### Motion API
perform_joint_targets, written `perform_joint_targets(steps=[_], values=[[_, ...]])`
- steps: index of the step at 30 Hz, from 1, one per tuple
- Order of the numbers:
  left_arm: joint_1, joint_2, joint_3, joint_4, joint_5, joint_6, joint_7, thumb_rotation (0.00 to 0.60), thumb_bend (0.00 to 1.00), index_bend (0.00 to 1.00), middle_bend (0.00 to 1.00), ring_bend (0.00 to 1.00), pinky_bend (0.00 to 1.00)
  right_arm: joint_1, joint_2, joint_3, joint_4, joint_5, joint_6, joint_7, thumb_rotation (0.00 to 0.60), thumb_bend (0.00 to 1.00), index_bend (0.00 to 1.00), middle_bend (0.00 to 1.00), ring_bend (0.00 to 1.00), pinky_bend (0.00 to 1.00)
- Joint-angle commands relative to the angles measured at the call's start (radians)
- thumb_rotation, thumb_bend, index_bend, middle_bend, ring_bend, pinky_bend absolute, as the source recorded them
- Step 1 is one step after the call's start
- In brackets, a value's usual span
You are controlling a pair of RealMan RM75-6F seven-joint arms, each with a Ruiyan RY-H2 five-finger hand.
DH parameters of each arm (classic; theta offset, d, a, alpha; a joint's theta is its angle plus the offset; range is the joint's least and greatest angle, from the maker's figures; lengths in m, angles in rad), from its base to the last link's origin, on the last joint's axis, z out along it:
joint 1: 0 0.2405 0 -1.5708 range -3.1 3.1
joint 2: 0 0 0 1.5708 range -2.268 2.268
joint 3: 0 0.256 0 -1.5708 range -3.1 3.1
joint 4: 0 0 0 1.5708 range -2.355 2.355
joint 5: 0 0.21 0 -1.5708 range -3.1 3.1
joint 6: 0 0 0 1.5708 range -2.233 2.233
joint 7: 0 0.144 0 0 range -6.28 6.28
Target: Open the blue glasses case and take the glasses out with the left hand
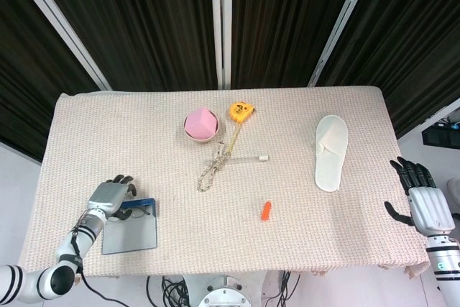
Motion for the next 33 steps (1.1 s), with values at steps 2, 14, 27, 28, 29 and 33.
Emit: perform_joint_targets(steps=[2,14,27,28,29,33], values=[[0.004,0.001,-0.004,0.004,-0.004,-0.005,0.000,0.600,0.34,0.35,0.08,0.01,0.19,0.000,0.000,-0.001,-0.002,-0.001,0.000,-0.003,0.600,0.24,0.00,0.00,0.00,0.00],[0.010,0.008,-0.018,0.007,-0.022,-0.015,0.007,0.600,0.37,0.46,0.08,0.01,0.19,0.001,-0.002,-0.002,-0.007,-0.001,-0.001,-0.008,0.600,0.23,0.00,0.00,0.00,0.00],[0.014,0.006,-0.038,0.007,-0.025,-0.001,0.015,0.600,0.37,0.49,0.09,0.01,0.19,0.001,-0.001,-0.002,-0.008,0.001,-0.002,-0.011,0.600,0.22,0.00,0.00,0.00,0.00],[0.014,0.006,-0.042,0.006,-0.024,0.001,0.015,0.600,0.37,0.50,0.09,0.01,0.19,0.001,-0.002,-0.002,-0.008,0.001,-0.002,-0.011,0.600,0.22,0.00,0.00,0.00,0.00],[0.013,0.004,-0.048,0.007,-0.023,0.004,0.016,0.600,0.37,0.50,0.09,0.01,0.19,0.001,-0.002,-0.002,-0.008,0.001,-0.002,-0.011,0.600,0.22,0.00,0.00,0.00,0.00],[0.007,-0.021,-0.067,0.030,-0.018,0.027,0.032,0.600,0.37,0.50,0.10,0.01,0.19,0.001,-0.002,-0.002,-0.007,0.002,-0.001,-0.010,0.600,0.22,0.00,0.00,0.00,0.00]])
